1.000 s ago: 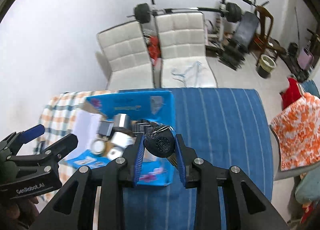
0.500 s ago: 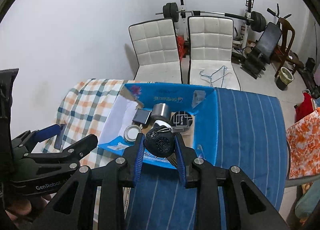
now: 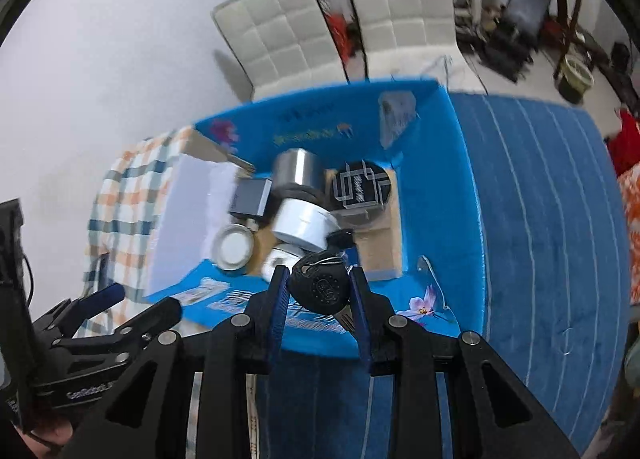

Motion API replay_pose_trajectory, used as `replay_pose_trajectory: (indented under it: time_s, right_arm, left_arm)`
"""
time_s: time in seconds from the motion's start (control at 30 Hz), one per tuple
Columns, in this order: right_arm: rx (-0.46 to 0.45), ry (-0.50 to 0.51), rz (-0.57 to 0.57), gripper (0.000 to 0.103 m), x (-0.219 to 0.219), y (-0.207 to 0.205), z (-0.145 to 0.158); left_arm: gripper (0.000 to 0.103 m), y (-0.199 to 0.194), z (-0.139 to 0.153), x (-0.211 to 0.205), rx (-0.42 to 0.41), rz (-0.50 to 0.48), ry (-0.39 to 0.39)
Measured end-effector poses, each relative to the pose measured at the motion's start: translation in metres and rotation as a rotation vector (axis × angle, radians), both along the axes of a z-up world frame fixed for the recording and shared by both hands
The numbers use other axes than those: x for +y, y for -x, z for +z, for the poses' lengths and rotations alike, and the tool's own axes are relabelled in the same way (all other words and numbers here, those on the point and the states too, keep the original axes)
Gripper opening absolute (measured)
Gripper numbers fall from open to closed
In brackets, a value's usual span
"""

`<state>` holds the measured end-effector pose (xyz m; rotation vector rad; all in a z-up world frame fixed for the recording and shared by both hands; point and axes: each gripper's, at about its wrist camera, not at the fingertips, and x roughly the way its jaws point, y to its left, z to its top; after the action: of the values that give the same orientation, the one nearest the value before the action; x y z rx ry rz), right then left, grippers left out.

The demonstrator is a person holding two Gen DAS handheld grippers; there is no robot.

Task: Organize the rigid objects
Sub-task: 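Carry the car key into the blue box and open the right tool, then lift the right tool out of the box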

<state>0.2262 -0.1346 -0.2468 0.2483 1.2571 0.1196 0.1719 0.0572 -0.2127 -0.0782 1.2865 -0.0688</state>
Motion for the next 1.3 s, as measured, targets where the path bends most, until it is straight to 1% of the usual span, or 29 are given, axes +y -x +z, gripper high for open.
replay_pose_trajectory:
  time_s: [0.1, 0.2, 0.3, 0.43, 0.6, 0.67, 0.7, 0.73, 0.77, 0.8, 0.93, 1.1, 1.2, 1.3]
  right_arm:
    - [0.054, 0.015, -0.032, 0.032, -0.008, -0.009, -0.028]
    - [0.08, 0.06, -0.026, 0.032, -0.011, -0.014, -0.048]
    - [0.091, 0.087, -0.005, 0.032, -0.01, -0.019, -0.056]
    - [0.154, 0.081, 0.006, 0.032, -0.01, -0.021, -0.071]
    - [0.168, 0.117, 0.001, 0.035, -0.015, -0.021, -0.074]
    - [0.157, 0.153, 0.012, 0.041, -0.016, -0.016, -0.069]
    - [0.149, 0.169, 0.011, 0.054, -0.017, -0.014, -0.066]
    - [0.139, 0.183, 0.007, 0.084, -0.018, -0.01, -0.063]
    - [0.134, 0.186, 0.004, 0.095, -0.019, -0.008, -0.06]
    - [0.124, 0.179, 0.009, 0.095, -0.018, -0.005, -0.058]
    - [0.114, 0.22, 0.007, 0.095, -0.016, 0.002, -0.053]
    - [0.108, 0.223, -0.008, 0.095, -0.019, 0.005, -0.047]
    - [0.099, 0.215, -0.015, 0.095, -0.021, 0.007, -0.041]
    - [0.091, 0.208, -0.021, 0.095, -0.021, 0.009, -0.032]
  left_arm:
    - [0.103, -0.007, -0.014, -0.004, 0.026, -0.017, -0.015]
    - [0.103, -0.012, -0.023, -0.009, 0.043, -0.036, -0.027]
    - [0.103, -0.015, -0.031, -0.013, 0.06, -0.048, -0.027]
    - [0.103, -0.017, -0.036, -0.017, 0.076, -0.055, -0.027]
    - [0.103, -0.016, -0.035, -0.02, 0.073, -0.059, -0.028]
    - [0.103, -0.014, -0.034, -0.022, 0.069, -0.064, -0.043]
    - [0.103, -0.012, -0.033, -0.023, 0.069, -0.065, -0.049]
    - [0.103, -0.009, -0.033, -0.023, 0.068, -0.063, -0.049]
    - [0.103, -0.008, -0.032, -0.023, 0.07, -0.062, -0.047]
    - [0.103, -0.006, -0.032, -0.023, 0.07, -0.061, -0.049]
    - [0.103, 0.0, -0.029, -0.024, 0.065, -0.063, -0.07]
    - [0.103, 0.004, -0.02, -0.02, 0.051, -0.048, -0.076]
    - [0.103, 0.006, -0.012, -0.018, 0.038, -0.039, -0.079]
    - [0.103, 0.009, 0.003, -0.017, 0.017, -0.035, -0.085]
